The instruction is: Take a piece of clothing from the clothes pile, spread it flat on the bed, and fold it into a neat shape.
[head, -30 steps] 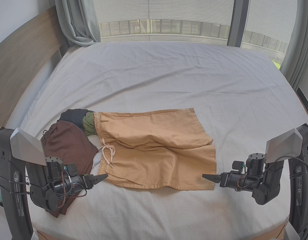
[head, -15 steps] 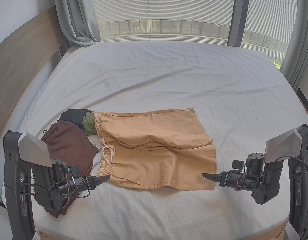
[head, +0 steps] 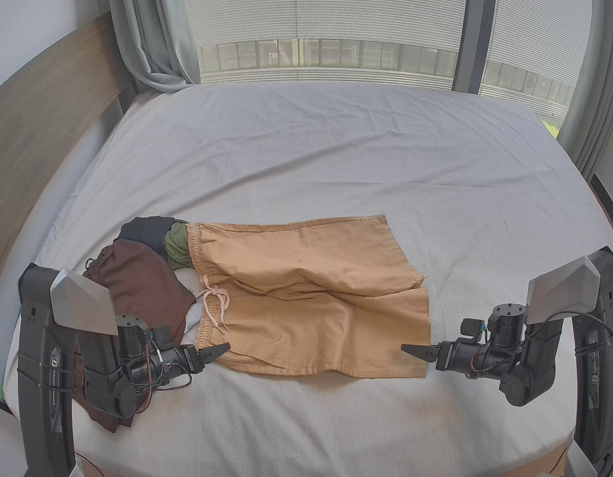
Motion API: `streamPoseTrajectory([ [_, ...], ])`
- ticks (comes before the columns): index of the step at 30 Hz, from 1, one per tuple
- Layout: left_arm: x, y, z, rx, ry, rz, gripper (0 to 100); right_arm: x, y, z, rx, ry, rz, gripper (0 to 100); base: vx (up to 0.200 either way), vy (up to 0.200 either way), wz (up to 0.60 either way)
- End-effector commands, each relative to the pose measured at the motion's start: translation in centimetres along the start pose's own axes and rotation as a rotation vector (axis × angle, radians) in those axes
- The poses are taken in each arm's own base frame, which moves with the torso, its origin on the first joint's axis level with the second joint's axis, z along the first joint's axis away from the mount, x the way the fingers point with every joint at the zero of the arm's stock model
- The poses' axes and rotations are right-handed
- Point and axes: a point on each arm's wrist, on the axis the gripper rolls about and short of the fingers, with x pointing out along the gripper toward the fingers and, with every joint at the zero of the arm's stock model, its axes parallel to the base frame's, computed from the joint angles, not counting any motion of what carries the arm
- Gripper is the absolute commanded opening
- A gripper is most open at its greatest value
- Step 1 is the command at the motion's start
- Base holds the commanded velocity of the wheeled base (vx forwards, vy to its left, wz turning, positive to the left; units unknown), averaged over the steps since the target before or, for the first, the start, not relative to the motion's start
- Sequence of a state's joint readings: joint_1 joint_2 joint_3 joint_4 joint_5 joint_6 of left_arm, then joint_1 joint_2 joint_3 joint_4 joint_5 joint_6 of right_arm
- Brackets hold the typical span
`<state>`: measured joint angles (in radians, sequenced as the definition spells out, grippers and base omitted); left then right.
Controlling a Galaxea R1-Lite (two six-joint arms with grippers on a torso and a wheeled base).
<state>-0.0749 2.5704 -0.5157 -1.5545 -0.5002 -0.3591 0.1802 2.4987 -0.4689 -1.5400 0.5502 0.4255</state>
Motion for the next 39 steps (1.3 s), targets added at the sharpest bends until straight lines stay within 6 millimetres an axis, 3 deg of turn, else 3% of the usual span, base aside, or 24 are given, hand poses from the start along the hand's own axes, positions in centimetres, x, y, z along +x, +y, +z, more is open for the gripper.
streamPoseTrajectory([
  [1,0.1,0.2,-0.1,-0.004,0.002,0.004,0,0.0,0.0,-0.1,0.000,0.003,0.000,100,0.000,0.000,0.00],
  [9,0.0,0.5,0.2,-0.005,-0.013,0.013,0,0.0,-0.2,-0.4,-0.010,0.013,-0.006,100,0.000,0.000,0.00],
  [16,0.0,0.6,0.2,-0.006,-0.014,0.014,0,0.0,-1.3,-2.2,-0.081,0.072,-0.029,100,0.000,0.000,0.00],
  [25,0.0,0.6,0.3,-0.005,-0.014,0.012,0,0.8,-1.6,-2.4,-0.097,0.071,-0.028,100,0.000,0.000,0.00],
  [39,0.1,0.7,0.1,-0.006,-0.011,0.013,0,-0.3,-0.8,-3.4,-0.080,0.122,-0.036,100,0.000,0.000,0.00],
])
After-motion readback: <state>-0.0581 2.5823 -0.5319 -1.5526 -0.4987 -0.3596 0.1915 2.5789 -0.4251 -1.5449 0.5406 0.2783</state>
